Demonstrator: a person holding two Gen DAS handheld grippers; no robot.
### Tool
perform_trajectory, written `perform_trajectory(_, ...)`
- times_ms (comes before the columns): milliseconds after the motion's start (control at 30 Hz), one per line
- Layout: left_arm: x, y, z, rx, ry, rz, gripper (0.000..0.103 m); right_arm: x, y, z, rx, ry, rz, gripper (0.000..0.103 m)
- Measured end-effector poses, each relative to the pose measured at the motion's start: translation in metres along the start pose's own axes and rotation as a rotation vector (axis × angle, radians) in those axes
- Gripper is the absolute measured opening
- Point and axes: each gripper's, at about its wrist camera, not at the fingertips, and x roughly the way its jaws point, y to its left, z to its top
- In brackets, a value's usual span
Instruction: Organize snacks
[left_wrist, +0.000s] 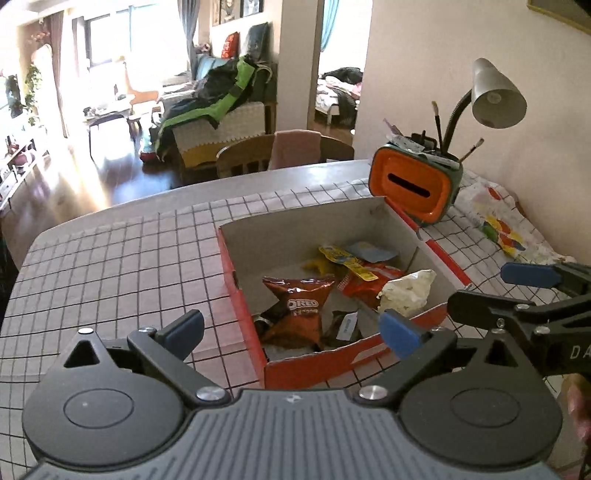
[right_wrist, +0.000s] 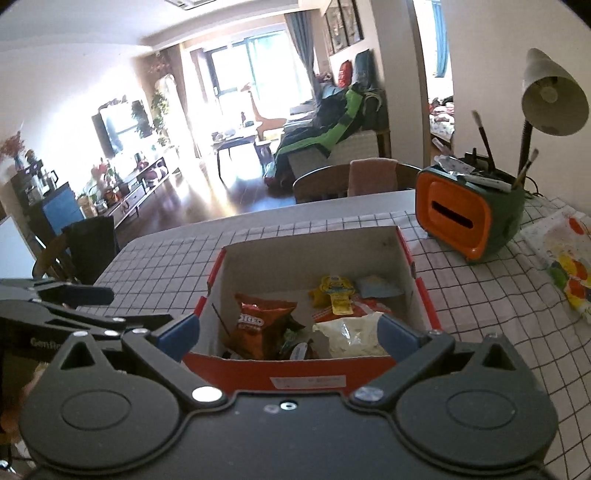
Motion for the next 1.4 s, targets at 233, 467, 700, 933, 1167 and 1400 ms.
perform_trajectory(233, -0.011, -0.003, 0.0, 0.009, -0.053, 0.015, 0.102, -0.003, 0.008, -0.002, -0.009, 0.011, -0.005, 0.103)
perform_trajectory(467, -0.016, 0.0, 0.003, 0.005, -0.085, 0.024, 0.102, -0.009, 0.012, -0.001, -0.031, -0.037, -0.001, 0.103)
perform_trajectory(700, -0.011, 0.007, 0.013, -0.063, -0.047, 0.007, 0.102, -0.005, 0.011, 0.004, 0.001, -0.054, -0.034, 0.103)
perform_trajectory(933, -0.008, 0.001, 0.008, -0.045, -0.025, 0.028, 0.102, -0.005, 0.01, 0.002, 0.02, -0.047, -0.023, 0.103)
perform_trajectory(1167, -0.005, 0.0, 0.006, -0.054, 0.003, 0.029, 0.102, -0.002, 0.006, 0.001, 0.048, -0.017, -0.03, 0.103)
perform_trajectory(1400, -0.003, 0.004, 0.005, -0.072, 0.022, 0.025, 0.102, 0.002, 0.007, 0.001, 0.049, 0.006, -0.019, 0.103)
